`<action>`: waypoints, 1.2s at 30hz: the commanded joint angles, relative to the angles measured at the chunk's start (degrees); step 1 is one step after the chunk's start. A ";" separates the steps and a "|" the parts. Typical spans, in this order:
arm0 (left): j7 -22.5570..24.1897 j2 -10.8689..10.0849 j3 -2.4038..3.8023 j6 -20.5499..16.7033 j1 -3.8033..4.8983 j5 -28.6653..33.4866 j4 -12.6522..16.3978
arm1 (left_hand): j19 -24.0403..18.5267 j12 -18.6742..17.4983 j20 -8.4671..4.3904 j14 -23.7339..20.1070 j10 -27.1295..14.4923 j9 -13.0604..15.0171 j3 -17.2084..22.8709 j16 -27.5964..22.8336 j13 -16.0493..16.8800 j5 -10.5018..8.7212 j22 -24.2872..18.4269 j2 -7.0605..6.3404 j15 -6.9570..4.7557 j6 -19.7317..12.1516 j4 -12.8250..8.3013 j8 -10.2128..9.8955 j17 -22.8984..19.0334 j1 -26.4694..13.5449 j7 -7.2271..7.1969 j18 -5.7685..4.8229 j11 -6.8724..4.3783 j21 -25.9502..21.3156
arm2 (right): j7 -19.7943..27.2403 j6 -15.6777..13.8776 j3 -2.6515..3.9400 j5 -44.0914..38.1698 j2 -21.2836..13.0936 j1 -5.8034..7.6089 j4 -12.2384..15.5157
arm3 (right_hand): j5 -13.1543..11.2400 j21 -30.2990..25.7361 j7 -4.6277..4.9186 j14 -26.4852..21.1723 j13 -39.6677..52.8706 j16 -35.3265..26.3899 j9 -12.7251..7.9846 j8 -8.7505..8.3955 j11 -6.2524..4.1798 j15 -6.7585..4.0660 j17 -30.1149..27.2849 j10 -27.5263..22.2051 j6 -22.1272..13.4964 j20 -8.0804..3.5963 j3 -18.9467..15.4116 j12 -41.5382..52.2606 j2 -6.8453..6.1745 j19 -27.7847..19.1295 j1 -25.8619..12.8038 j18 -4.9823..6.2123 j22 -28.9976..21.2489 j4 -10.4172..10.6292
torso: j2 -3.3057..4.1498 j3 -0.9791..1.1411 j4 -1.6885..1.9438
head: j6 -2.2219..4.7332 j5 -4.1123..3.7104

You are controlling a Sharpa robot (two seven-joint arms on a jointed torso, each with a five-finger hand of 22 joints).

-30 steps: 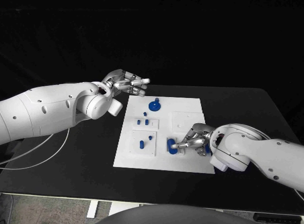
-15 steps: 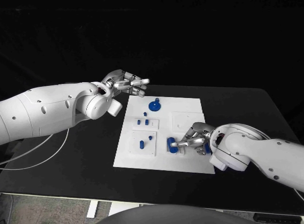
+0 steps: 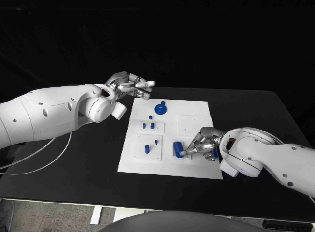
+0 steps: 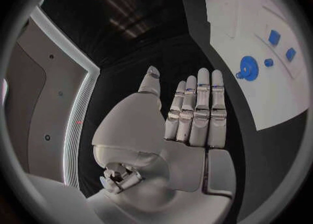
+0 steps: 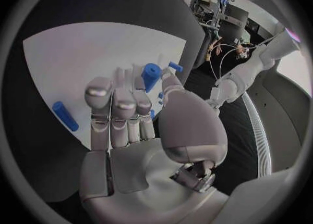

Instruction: Assemble the parts on the task board

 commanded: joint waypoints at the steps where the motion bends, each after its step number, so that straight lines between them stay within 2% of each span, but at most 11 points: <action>1: 0.08 0.03 0.05 0.81 0.08 0.35 0.04 | 0.32 -0.09 0.07 -0.01 -0.41 0.02 0.13 -0.10 0.07 -0.14 -0.08 0.24 0.21 -0.49 0.29 -0.11 0.06 -0.47 -0.05 -0.52 0.12 0.25 | 0.73 2.03 0.02 0.05 -0.06 -0.10 0.06 | 0.19 0.29 0.03 0.16 0.06 0.19 -0.11 0.18 -0.14 -0.26 0.10 0.20 0.44 -0.14 0.63 0.26 -0.34 2.89 0.44 -0.84 5.23 -0.05 | 0.01 0.05 0.03 | -0.07 -0.10; 4: 0.06 0.02 0.04 0.82 0.08 0.35 0.04 | 0.32 -0.09 0.07 -0.01 -0.41 0.02 0.13 -0.10 0.07 -0.14 -0.08 0.24 0.21 -0.49 0.29 -0.11 0.06 -0.47 -0.05 -0.52 0.12 0.25 | 0.37 1.60 0.03 -0.37 0.03 -0.13 -0.14 | 0.35 0.39 -0.05 0.15 0.03 0.20 -0.21 0.17 -0.18 -0.29 0.14 0.31 0.60 -0.17 1.41 0.26 -0.20 2.93 0.44 -0.88 5.26 -0.29 | 0.01 0.00 0.00 | -0.08 -0.16; 7: 0.05 0.02 0.04 0.83 0.08 0.35 0.04 | 0.32 -0.09 0.07 -0.01 -0.41 0.02 0.13 -0.10 0.07 -0.14 -0.08 0.24 0.21 -0.49 0.29 -0.11 0.06 -0.47 -0.05 -0.52 0.12 0.25 | -0.03 0.90 0.03 -0.93 0.25 -0.14 -0.49 | -1.14 0.44 -0.11 0.19 -0.01 0.23 -0.27 0.17 -0.26 -0.32 0.16 0.35 0.80 -0.19 3.12 0.22 0.29 2.91 0.52 -0.91 5.27 -0.51 | 0.02 -0.01 0.00 | -0.08 -0.19; 8: 0.04 0.03 0.04 0.84 0.08 0.35 0.04 | 0.32 -0.09 0.07 -0.01 -0.41 0.02 0.13 -0.10 0.07 -0.14 -0.08 0.24 0.21 -0.49 0.29 -0.11 0.06 -0.47 -0.05 -0.52 0.12 0.25 | -0.13 0.77 0.03 -1.05 0.34 -0.15 -0.65 | -1.20 0.51 -0.17 0.22 0.00 0.27 -0.30 0.17 -0.28 -0.31 0.20 0.42 0.87 -0.20 4.02 0.26 0.48 2.94 -0.20 -0.93 5.28 -0.06 | 0.02 -0.01 0.02 | -0.13 -0.27; 9: 0.02 0.05 0.04 0.86 0.08 0.35 0.04 | 0.32 -0.09 0.07 -0.01 -0.41 0.02 0.13 -0.10 0.07 -0.14 -0.08 0.24 0.21 -0.49 0.29 -0.11 0.06 -0.47 -0.05 -0.52 0.12 0.25 | -0.27 0.64 0.03 -1.19 0.46 -0.15 -0.85 | -0.40 0.53 -0.22 0.20 -0.05 0.25 -0.33 0.16 -0.30 -0.32 0.17 0.43 0.84 -0.21 4.39 0.21 1.24 2.96 -1.38 -0.92 5.28 0.90 | 0.02 -0.02 0.03 | -0.12 -0.30; 10: 0.00 0.06 0.04 0.89 0.08 0.35 0.05 | 0.32 -0.10 0.07 -0.03 -0.42 0.02 0.06 -0.11 0.07 -0.01 -0.20 0.40 0.21 -0.49 0.14 -0.09 0.06 -0.38 -0.06 -0.52 0.13 0.30 | -0.44 0.51 0.03 -1.34 0.59 -0.15 -1.03 | -0.10 0.52 -0.22 0.20 -0.05 0.26 -0.34 0.18 -0.32 -0.36 0.17 0.47 0.82 -0.24 4.67 0.23 1.29 2.97 -1.72 -0.91 5.27 1.02 | 0.02 -0.02 0.05 | -0.12 -0.34; 13: -0.09 0.06 0.04 0.96 0.08 0.35 0.09 | 0.32 -0.10 0.06 -0.01 -0.41 0.03 0.09 -0.10 0.07 0.10 -0.21 0.40 0.20 -0.49 0.07 -0.09 0.06 -0.28 -0.05 -0.52 0.12 0.31 | -1.00 0.05 0.02 -1.98 0.95 -0.15 -1.47 | 0.00 0.56 -0.23 0.22 -0.12 0.29 -0.33 0.19 -0.34 -0.35 0.18 0.48 0.87 -0.24 5.32 0.16 1.21 2.95 -2.05 -0.94 5.26 0.92 | 0.05 0.00 0.11 | -0.12 -0.39; 19: -0.21 0.06 0.04 0.99 0.08 0.35 0.10 | 0.32 -0.10 0.06 -0.01 -0.41 0.03 0.09 -0.10 0.07 0.10 -0.21 0.40 0.20 -0.49 0.07 -0.09 0.06 -0.28 -0.05 -0.52 0.12 0.31 | -2.12 -0.36 0.02 -3.35 2.19 -0.15 -2.92 | -0.28 0.60 -0.38 0.24 -0.06 0.32 -0.37 0.17 -0.42 -0.38 0.12 0.68 1.01 -0.25 6.18 0.34 2.62 2.95 -2.50 -1.00 5.23 -0.33 | -0.01 -0.01 0.10 | -0.25 -0.34; 28: -0.34 0.11 0.04 1.09 0.08 0.35 0.12 | 0.32 -0.10 0.06 -0.01 -0.41 0.03 0.09 -0.10 0.07 0.10 -0.21 0.40 0.20 -0.49 0.07 -0.09 0.06 -0.28 -0.05 -0.52 0.12 0.31 | -2.99 1.07 0.00 -3.72 3.72 -0.25 -4.66 | -0.66 0.72 -0.41 0.21 -0.05 0.30 -0.42 0.18 -0.44 -0.34 -0.02 0.65 1.08 -0.23 7.43 0.34 2.46 2.93 -2.97 -1.08 5.25 -1.58 | -0.06 -0.09 0.03 | -0.39 -0.27; 36: -0.53 0.04 0.04 1.12 0.08 0.33 0.15 | 0.32 -0.11 0.06 -0.04 -0.43 0.02 0.03 -0.10 0.06 0.13 -0.33 0.47 0.21 -0.56 -0.10 -0.10 0.05 -0.28 -0.03 -0.52 0.13 0.37 | -3.59 2.78 -0.01 -3.72 3.85 -0.46 -4.77 | 0.15 0.51 -0.34 0.19 -0.12 0.23 -0.45 0.19 -0.40 -0.35 -0.10 0.51 1.06 -0.23 7.99 0.20 0.90 2.88 -1.98 -1.06 5.21 -2.25 | -0.05 -0.06 0.01 | -0.34 -0.27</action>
